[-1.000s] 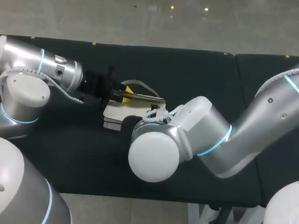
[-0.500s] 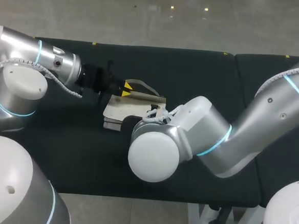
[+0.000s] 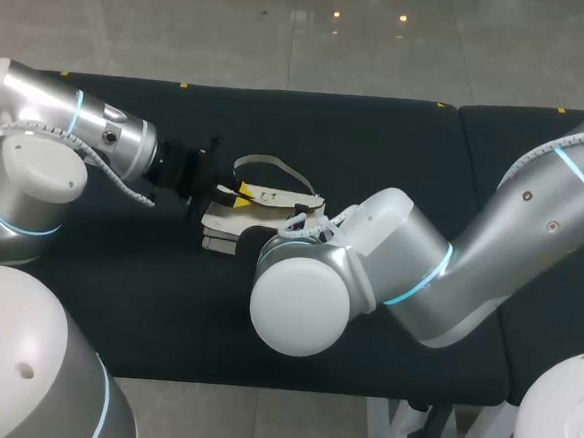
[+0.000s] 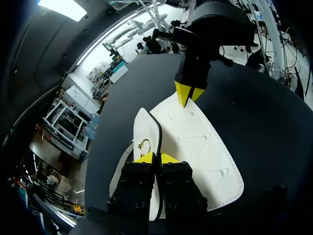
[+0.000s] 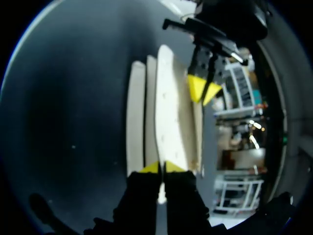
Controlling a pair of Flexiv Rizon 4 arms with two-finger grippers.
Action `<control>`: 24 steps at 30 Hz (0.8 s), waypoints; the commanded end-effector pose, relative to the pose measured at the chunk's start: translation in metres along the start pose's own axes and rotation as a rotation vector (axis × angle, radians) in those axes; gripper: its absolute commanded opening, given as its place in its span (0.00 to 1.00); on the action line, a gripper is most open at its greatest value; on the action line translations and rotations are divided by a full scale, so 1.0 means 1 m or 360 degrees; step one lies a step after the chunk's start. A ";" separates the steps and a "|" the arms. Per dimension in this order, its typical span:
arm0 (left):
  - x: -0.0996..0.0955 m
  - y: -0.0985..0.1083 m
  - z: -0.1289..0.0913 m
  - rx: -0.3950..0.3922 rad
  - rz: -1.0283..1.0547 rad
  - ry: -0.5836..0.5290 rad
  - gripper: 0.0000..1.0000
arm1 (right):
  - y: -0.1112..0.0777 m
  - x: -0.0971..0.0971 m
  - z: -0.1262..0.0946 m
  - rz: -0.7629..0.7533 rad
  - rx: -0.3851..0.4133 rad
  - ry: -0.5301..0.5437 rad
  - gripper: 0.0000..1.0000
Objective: Pick up the bag, open it, inspect its contents, close it, and place it on the opposite side
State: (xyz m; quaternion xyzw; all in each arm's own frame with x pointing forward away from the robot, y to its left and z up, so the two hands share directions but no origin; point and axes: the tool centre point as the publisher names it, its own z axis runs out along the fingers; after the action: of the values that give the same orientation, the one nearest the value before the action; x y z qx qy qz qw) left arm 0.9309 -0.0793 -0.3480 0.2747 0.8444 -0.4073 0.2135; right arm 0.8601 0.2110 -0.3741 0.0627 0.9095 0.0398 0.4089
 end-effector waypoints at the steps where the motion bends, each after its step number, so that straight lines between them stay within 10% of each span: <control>1: 0.004 0.005 0.000 0.0000 -0.0007 0.0021 0.00 | 0.002 0.002 0.002 0.0000 0.0006 -0.0005 0.00; 19: 0.014 0.010 0.002 -0.0006 0.0087 0.0137 0.00 | 0.002 0.002 0.002 0.0000 0.0006 -0.0005 0.00; 24: 0.015 0.005 0.002 -0.0005 0.0121 0.0071 0.35 | 0.002 0.002 0.002 0.0000 0.0006 -0.0005 0.00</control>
State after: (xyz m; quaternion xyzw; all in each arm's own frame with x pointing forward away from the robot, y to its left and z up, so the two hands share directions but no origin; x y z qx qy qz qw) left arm 0.9293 -0.0743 -0.3573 0.3200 0.8426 -0.3869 0.1949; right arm 0.8603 0.2112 -0.3743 0.0627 0.9096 0.0398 0.4089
